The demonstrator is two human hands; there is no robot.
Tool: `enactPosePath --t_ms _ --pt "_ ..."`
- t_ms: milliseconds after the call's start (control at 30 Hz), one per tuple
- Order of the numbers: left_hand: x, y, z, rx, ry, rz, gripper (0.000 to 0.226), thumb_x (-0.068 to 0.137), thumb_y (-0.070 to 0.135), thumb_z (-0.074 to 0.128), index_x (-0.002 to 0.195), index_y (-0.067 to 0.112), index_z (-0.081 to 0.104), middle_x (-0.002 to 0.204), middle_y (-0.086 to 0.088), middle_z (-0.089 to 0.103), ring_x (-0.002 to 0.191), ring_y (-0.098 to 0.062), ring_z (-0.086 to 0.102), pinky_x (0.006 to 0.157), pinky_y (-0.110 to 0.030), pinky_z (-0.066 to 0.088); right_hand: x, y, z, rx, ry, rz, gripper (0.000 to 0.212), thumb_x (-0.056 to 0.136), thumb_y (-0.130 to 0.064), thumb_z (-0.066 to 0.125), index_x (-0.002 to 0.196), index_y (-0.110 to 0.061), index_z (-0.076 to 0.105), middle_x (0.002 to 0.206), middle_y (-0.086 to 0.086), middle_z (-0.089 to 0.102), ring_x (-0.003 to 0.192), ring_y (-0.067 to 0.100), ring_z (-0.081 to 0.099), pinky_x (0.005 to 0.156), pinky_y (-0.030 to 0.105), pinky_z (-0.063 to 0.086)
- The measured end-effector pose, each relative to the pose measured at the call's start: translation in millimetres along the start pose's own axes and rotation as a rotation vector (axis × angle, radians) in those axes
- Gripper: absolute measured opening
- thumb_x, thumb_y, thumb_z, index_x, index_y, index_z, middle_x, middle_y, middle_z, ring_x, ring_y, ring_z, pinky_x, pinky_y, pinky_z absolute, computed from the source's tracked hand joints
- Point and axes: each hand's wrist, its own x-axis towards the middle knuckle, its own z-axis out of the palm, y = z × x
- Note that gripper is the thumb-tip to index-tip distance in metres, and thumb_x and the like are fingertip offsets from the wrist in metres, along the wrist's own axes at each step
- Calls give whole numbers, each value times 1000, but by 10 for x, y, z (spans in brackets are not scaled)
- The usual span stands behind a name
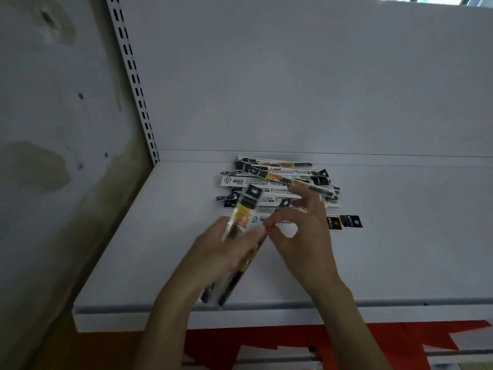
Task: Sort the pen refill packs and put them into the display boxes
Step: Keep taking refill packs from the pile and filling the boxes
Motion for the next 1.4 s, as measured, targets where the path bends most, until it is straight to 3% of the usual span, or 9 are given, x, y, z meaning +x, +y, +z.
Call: enactPosePath --t_ms 133,233,400,700,800,967,1167,1300,1400 --pt "-22 -65 87 129 -25 33 13 89 30 56 97 21 55 90 -5 62 77 -13 58 64 -24 42 38 64 45 -19 38 12 51 77 1 67 121 -23 56 129 1 40 103 6 45 75 12 41" --pt "-7 -87 34 99 119 -11 16 92 28 48 85 14 48 73 -2 49 65 -14 45 61 -27 32 82 186 -68 -243 -119 267 55 89 -17 54 139 -28 35 108 1 56 91 16 54 73 28 46" --pt "-18 -9 17 141 170 48 18 85 38 59 94 25 50 85 1 59 79 -13 57 61 -23 40 187 173 -106 -490 -427 406 38 94 -52 34 125 -34 48 119 3 61 110 25 54 83 34 41" --pt "25 8 55 55 244 109 17 98 26 37 103 22 52 85 13 60 73 -4 51 57 -19 37 35 212 -240 -393 -161 480 21 87 -37 56 82 -17 56 81 0 60 73 19 58 60 27 43" --pt "47 53 82 -13 255 149 22 99 25 34 104 18 55 88 16 64 87 -5 56 64 -20 43 -19 255 -355 -194 -59 494 8 83 -16 63 87 -17 56 88 6 62 72 21 63 62 32 54" --pt "113 150 250 -155 186 206 21 98 22 39 116 25 50 78 -3 67 53 -7 61 48 -19 52 -166 329 -662 161 102 630 62 85 -2 61 130 -32 32 91 3 62 50 3 64 44 8 44" --pt "220 251 694 -159 19 204 20 96 21 43 108 17 58 64 0 60 41 -6 48 41 -18 40 -343 515 -961 361 192 764 70 87 2 49 139 -37 20 80 3 64 58 14 60 62 25 48" --pt "258 299 894 -141 -25 198 15 93 21 48 102 17 60 60 3 58 42 -6 48 41 -17 40 -299 600 -1123 571 266 879 11 92 -17 46 86 -18 55 64 0 49 44 9 36 40 18 31" --pt "292 326 1005 -140 -5 184 11 92 20 51 96 17 61 59 2 58 44 -9 49 42 -19 41 -264 671 -1220 521 240 825 41 85 -54 49 91 -14 57 61 -3 42 47 9 35 43 21 33"
